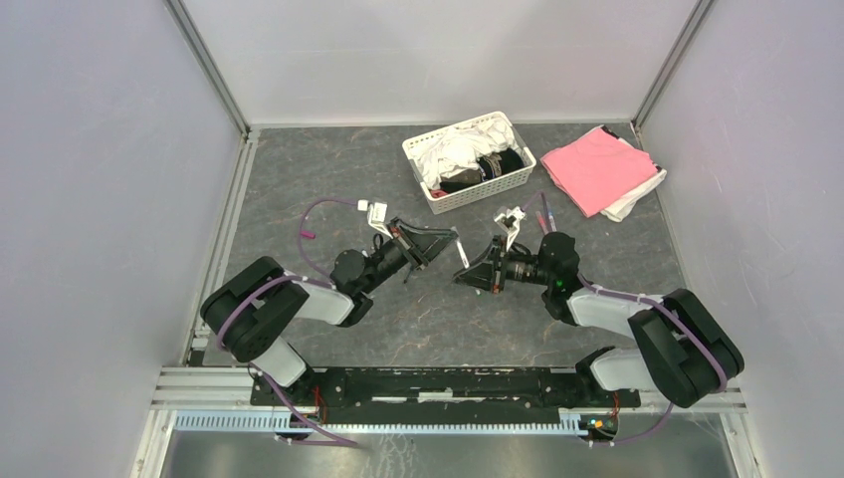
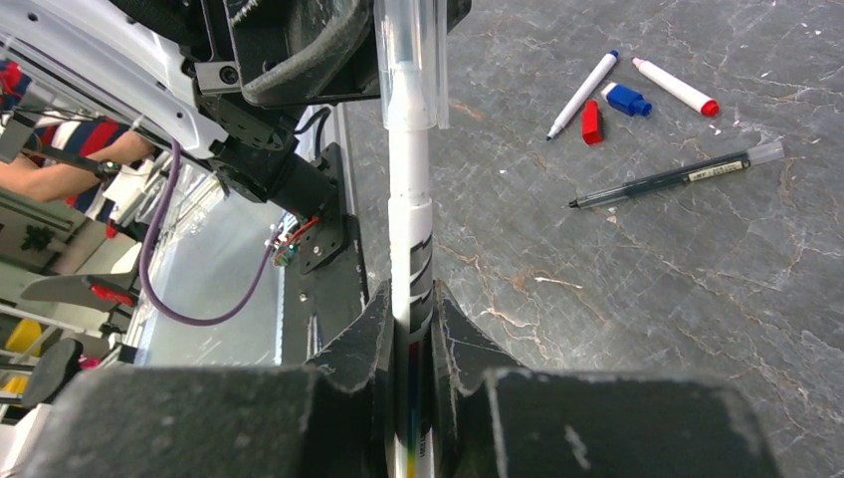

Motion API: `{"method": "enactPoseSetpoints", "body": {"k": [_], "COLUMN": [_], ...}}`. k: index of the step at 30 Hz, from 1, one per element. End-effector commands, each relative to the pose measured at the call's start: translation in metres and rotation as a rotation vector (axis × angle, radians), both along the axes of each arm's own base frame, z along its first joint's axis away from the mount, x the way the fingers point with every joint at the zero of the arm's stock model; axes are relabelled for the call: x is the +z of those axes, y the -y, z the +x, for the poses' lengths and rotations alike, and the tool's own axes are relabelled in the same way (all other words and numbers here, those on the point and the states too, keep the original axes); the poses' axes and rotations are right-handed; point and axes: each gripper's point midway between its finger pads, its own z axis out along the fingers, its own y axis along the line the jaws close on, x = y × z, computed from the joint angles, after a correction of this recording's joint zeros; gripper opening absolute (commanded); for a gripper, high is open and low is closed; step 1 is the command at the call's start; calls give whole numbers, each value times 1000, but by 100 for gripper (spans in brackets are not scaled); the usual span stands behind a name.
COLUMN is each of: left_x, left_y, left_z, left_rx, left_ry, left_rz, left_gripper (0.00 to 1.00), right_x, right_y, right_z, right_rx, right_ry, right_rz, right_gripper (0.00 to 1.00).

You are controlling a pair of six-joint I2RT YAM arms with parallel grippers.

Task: Insert the pens into the pen caps
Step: Insert the pen cap onto the pen.

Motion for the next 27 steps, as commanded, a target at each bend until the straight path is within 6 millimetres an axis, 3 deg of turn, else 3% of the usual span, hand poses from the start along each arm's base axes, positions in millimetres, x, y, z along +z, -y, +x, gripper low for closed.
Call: {"method": "enactPoseSetpoints", "body": {"k": [1,5,18,27], "left_x": [23,10,20,29], "left_y": [6,9,5,-4], "left_z": [-30,-36,-40,-33], "left_rx": [-107,-144,-80,-13], "left_ry": [170,138,105,96], "left_rz": [-21,40,-35,-47], "left_gripper": [2,2,5,22], "right_x": [28,28,31,33], "right_y": [-1,2,5,4], "right_z": [17,22,20,17], "right_rx": [-28,-44,-45,-29], "right_ry": [154,191,255,263], "right_rz": [15,-4,1,5], "right_gripper": [0,0,0,0]}}
